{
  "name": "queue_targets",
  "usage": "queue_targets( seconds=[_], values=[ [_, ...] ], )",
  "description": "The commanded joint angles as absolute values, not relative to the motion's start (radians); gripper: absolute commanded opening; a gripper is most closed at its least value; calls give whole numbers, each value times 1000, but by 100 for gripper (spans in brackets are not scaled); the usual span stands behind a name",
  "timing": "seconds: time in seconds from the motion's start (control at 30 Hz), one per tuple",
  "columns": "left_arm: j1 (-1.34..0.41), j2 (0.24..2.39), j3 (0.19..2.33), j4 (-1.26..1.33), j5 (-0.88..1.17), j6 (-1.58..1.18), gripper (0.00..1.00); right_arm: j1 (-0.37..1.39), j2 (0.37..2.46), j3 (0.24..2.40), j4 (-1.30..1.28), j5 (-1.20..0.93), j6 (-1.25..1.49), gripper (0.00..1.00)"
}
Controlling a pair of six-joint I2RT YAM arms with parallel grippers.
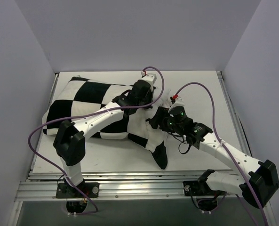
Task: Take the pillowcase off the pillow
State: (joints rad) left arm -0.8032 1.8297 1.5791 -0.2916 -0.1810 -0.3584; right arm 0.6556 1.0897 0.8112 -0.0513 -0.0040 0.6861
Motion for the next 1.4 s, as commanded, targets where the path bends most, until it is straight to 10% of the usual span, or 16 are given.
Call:
queue_targets(
  seconds=[0.0,0.4,0.87,1.37],
  values=[
    [-802,1827,1654,-247,-187,-373,2,696,1136,805,30,109,732,66],
    [-695,1809,1698,-281,-250,-440,2,721,1057,628,-95,190,765,1],
    [-543,1792,1848,-321,-94,-620,2,634,899,486,-193,146,792,0],
    [-692,1763,1859,-181,261,-767,2,574,1055,408,518,-199,749,10]
  ],
)
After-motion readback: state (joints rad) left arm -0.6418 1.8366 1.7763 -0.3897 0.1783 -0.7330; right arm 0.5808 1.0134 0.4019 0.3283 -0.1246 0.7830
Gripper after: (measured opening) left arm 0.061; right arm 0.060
